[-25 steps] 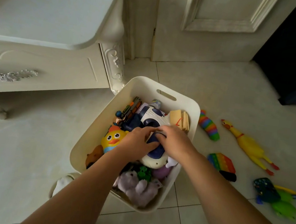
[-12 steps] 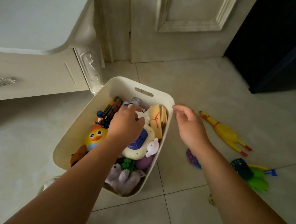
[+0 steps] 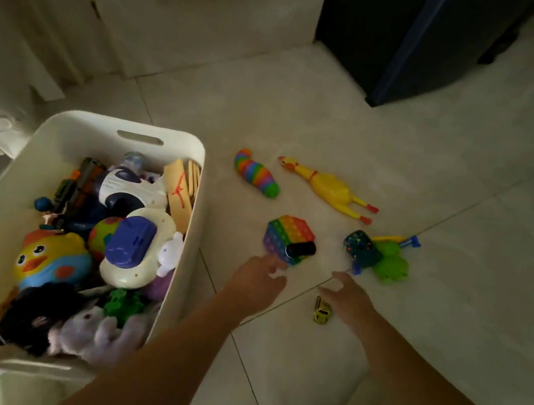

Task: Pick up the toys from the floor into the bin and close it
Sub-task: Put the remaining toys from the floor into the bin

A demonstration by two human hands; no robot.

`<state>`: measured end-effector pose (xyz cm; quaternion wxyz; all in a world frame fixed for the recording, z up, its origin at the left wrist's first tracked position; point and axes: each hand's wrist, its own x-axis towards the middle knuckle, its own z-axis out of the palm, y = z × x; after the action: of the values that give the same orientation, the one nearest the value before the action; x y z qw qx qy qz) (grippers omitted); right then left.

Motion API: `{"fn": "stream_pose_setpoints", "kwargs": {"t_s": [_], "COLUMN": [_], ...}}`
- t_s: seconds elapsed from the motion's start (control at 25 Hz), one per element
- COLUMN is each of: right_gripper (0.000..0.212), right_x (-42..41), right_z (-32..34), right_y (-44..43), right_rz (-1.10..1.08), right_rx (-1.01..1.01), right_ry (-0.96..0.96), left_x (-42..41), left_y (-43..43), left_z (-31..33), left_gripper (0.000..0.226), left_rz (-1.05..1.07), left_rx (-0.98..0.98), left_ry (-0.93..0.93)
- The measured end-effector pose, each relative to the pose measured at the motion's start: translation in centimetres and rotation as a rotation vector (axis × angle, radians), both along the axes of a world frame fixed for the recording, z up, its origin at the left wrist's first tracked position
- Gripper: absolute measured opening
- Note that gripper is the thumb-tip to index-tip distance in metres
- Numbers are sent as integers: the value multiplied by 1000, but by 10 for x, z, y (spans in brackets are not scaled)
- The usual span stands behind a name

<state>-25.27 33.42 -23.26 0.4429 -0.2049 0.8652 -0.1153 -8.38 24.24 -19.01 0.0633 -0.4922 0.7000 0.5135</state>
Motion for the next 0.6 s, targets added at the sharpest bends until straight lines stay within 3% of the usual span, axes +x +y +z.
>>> {"fn": "stream_pose_setpoints", "kwargs": {"t_s": [0.12,0.2,0.28,0.4,0.48,0.52,0.6], "right_gripper": [71,60,44,21,11,14,49], "right_x": [16,22,17,6,0,-1,-3], "right_z": [-29,-41,-53,-51,-46,-43,-42], "right_y": [4,4,-3,-30,-56,-68,-86], "right_rz": [66,74,-39,-425,-447,-410,-299], "right_rx": [154,143,50,-226,-330,-336,-227], "right_ry": [82,171,163,32,77,87,86], "left_x": [-12,-13,-10,-7,-11,-13,-19], "left_y": [5,8,5,-4,-11,-13,-17], "left_z": [-34,-50,-63,-76,-81,-81,-78], "left_gripper": [34,35,37,37,40,43,51], "left_rz": [29,85,130,241,296,299,336], "left_rx": [123,192,191,131,113,110,166], "left_ry": [-43,-48,-69,-66,-55,-53,4]}}
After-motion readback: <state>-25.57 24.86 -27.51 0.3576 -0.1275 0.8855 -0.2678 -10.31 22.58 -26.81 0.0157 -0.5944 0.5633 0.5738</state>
